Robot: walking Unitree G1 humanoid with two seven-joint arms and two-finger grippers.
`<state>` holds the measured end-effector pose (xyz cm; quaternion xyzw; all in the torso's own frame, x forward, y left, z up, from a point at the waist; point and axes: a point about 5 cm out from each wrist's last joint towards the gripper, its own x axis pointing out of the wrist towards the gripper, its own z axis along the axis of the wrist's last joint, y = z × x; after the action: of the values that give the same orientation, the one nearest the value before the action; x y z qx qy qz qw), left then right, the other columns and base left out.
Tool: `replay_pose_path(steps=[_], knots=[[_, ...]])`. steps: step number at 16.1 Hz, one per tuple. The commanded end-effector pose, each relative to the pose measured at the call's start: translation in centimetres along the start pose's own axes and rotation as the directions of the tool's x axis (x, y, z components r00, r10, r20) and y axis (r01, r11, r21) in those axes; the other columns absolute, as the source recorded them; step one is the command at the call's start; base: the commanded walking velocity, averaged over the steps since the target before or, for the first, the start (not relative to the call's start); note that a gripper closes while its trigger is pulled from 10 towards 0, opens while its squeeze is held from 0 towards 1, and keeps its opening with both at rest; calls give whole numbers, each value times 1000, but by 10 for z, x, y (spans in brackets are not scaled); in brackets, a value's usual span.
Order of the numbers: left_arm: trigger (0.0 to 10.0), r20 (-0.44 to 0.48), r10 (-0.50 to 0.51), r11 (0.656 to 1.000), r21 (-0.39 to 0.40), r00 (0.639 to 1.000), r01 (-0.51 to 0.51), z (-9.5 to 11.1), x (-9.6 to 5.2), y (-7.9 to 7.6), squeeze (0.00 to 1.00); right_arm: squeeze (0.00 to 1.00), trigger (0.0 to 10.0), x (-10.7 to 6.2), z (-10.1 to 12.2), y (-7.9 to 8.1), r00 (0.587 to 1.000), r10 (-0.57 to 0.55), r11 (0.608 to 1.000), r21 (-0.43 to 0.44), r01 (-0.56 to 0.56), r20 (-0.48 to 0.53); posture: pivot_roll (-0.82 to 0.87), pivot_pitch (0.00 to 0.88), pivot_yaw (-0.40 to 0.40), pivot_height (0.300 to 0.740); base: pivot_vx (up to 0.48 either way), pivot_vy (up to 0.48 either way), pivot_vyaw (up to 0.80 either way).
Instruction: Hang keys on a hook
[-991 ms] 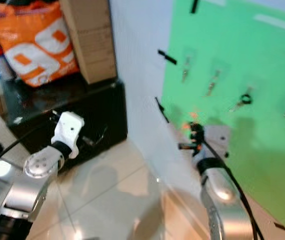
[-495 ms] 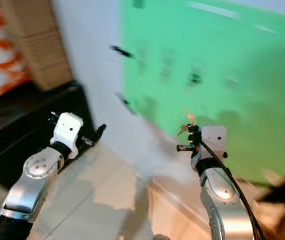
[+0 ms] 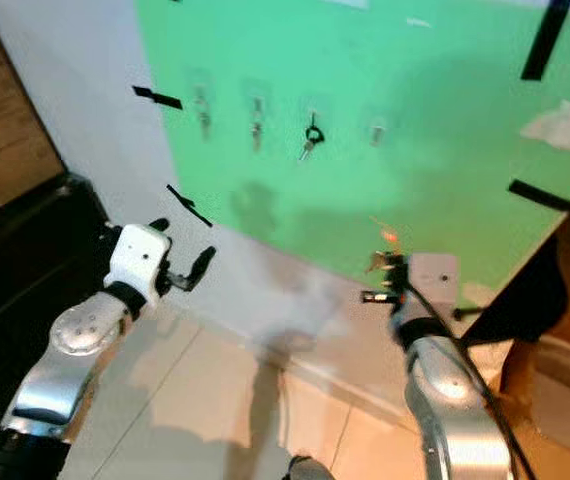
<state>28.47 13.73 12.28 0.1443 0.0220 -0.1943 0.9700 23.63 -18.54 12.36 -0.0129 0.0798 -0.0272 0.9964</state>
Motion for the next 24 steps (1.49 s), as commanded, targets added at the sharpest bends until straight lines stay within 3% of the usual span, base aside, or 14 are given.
replay_pose_path(steps=[1, 6, 10, 19, 24], knots=[[10000, -14, 27, 999, 25, 1000, -26, -1, 0, 8, 0, 0, 10000, 0, 1, 3, 1000, 1, 1000, 10, -1, 1, -91, 0, 27, 740, 0, 0, -800], [10000, -10, 51, 999, 8, 999, -51, 1, 1, 11, 0, 0, 10000, 3, 4, 6, 1000, -15, 1000, -9, 15, 4, -86, 0, 33, 740, 0, -192, -735], [10000, -5, 37, 999, 6, 999, -37, 1, 2, 12, 0, 0, 10000, 7, 15, 14, 997, 35, 999, 9, -36, 66, -83, 0, 36, 740, 0, 0, 0], [10000, -4, 1, 1000, 7, 1000, -1, 2, 1, 10, 0, 0, 10000, 11, 22, 16, 994, 57, 998, 15, -59, 97, -84, 0, 41, 740, 327, 0, -178], [10000, -3, -5, 1000, 11, 1000, 5, 2, 0, 10, 0, 0, 10000, 13, 29, 26, 979, 150, 988, 16, -153, 140, -77, 0, 36, 740, 328, 0, 0]])
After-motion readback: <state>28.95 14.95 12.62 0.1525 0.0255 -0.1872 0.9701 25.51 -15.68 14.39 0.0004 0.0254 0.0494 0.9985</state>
